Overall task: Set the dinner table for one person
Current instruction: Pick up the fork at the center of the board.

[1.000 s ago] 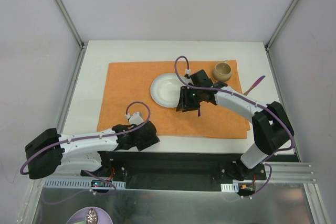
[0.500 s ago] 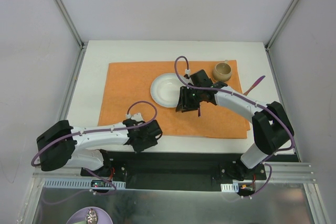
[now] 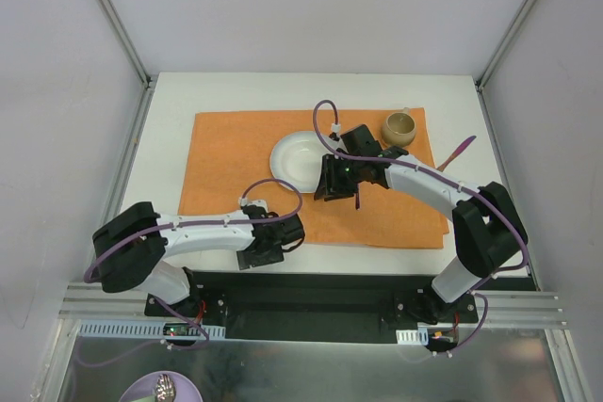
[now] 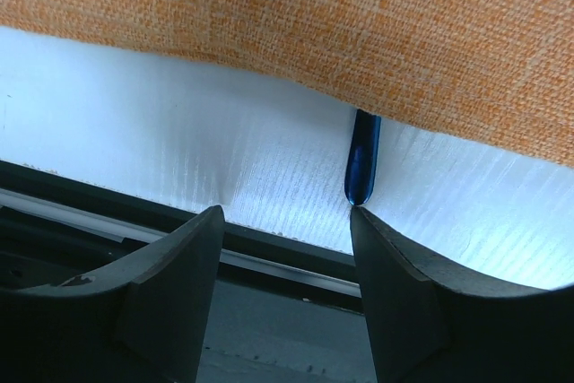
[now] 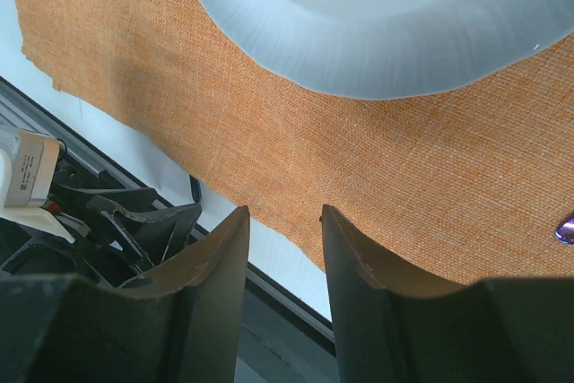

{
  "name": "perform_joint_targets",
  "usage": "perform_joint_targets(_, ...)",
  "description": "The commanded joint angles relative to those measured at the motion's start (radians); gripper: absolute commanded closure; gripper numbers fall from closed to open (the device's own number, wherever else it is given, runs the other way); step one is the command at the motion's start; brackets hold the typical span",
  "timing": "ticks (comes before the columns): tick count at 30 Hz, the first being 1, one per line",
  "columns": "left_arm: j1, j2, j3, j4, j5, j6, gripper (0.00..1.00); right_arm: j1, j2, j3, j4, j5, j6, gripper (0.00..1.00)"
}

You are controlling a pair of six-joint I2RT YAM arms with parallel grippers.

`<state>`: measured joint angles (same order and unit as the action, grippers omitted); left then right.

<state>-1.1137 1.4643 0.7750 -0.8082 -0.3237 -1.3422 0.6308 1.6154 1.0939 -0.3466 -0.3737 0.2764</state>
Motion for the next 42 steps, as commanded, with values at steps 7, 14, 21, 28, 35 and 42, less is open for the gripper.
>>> perform_joint_targets(7,-0.003,-0.048,-0.108,-0.006,-0.094,0.029,0.41,0.001,0.006,0.009,0.027,-0.024,0.009,0.59)
perform_joint_targets(14,-0.003,-0.11,-0.148,0.075,-0.089,0.038,0.41,0.003,0.015,0.009,0.026,-0.025,0.01,0.59)
perform_joint_targets(21,-0.003,-0.11,-0.143,0.142,-0.086,0.083,0.41,0.003,0.026,0.006,0.029,-0.027,0.015,0.59)
perform_joint_targets(28,-0.009,-0.09,-0.123,0.207,-0.066,0.118,0.42,0.003,0.031,0.003,0.029,-0.025,0.017,0.59)
perform_joint_targets(35,-0.024,-0.056,-0.097,0.253,-0.041,0.141,0.41,0.003,0.028,0.001,0.028,-0.013,0.024,0.59)
perform_joint_targets(42,-0.058,-0.024,-0.03,0.264,-0.026,0.153,0.41,0.003,0.023,0.0,0.02,-0.005,0.029,0.59)
